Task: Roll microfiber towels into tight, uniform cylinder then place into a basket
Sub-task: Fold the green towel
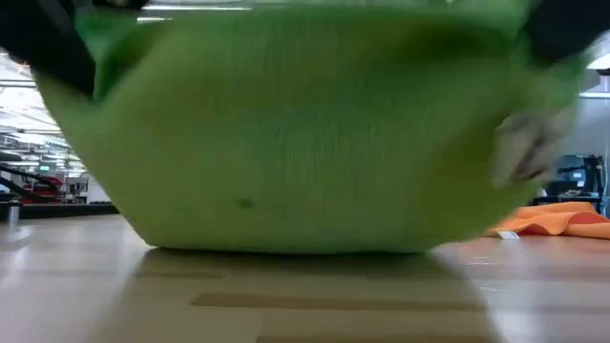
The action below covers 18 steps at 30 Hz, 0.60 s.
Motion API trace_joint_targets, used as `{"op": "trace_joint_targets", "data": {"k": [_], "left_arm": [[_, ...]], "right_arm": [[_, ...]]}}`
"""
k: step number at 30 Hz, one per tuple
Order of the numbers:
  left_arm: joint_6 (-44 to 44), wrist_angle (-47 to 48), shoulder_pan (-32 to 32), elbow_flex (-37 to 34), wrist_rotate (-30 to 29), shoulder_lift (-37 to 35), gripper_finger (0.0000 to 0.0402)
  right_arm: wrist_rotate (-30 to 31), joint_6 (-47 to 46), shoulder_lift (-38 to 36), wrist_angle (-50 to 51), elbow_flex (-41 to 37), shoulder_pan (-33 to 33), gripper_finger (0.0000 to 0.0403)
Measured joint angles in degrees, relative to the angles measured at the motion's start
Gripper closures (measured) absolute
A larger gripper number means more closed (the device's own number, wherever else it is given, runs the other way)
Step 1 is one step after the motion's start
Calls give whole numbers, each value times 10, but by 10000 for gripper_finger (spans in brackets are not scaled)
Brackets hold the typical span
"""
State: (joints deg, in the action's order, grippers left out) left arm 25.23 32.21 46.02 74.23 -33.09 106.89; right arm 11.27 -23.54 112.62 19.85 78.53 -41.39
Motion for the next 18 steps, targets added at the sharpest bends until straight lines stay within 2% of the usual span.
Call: {"op": "trace_joint_targets", "data": {"k": [6,9,18], "left_arm": [[7,73,22,56,-67,0,399],[3,81,25,66,-96,0,399],[17,115,-31,67,-99,0,399]], "right_arm": [[-9,-54,0,23,24,-20,389],[-2,-65,0,50,25,-20,394],[10,-132,0,174,25,28,386]]}}
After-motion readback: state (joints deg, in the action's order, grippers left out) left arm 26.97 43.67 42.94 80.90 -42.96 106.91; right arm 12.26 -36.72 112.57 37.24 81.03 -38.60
